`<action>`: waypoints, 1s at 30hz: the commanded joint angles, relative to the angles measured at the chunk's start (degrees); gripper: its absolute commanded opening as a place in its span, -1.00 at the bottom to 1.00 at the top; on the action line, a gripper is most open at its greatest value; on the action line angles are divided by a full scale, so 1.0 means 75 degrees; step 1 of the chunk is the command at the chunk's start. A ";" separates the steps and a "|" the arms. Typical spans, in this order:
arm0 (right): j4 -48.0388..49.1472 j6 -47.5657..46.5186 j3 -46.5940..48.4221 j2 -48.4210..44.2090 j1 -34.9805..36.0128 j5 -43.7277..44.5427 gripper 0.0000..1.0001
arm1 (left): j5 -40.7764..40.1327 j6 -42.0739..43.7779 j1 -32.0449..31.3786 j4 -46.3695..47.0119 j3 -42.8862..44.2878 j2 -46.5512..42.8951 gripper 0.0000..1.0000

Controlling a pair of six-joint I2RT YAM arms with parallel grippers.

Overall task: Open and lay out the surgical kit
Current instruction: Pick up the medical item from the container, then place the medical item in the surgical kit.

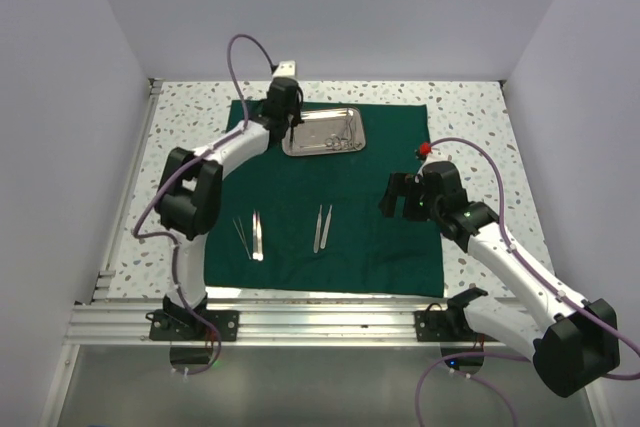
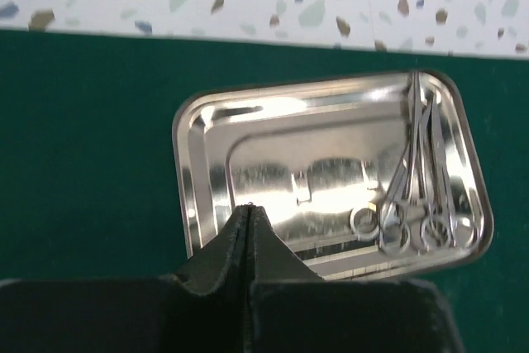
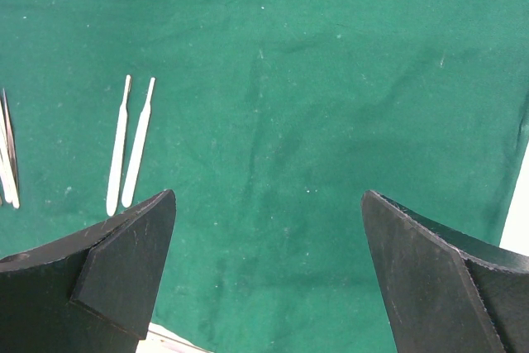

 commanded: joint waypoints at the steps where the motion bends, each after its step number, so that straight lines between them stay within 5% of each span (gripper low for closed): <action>1: 0.0263 0.0061 -0.0041 -0.0055 -0.0011 -0.0039 0.97 | 0.0078 -0.0608 -0.0404 0.0980 -0.1630 -0.1298 -1.00; 7: 0.0369 0.0073 -0.0052 0.0156 0.0001 -0.0250 0.97 | -0.0928 -0.1721 -0.1611 0.1532 -0.4371 -0.2787 -1.00; 13: 0.0334 0.0084 -0.0087 0.0075 0.0001 -0.0098 0.97 | -0.1737 -0.2415 -0.2678 0.1908 -0.5792 -0.3704 -1.00; 28: 0.0252 0.0085 -0.0099 0.0086 -0.0011 0.0113 0.97 | -0.1996 -0.3236 -0.3593 0.1699 -0.5925 -0.3272 -0.99; 30: 0.0252 0.0085 -0.0099 0.0075 0.0001 0.0101 0.97 | -0.2054 -0.3131 -0.3593 0.1593 -0.5737 -0.3260 -0.66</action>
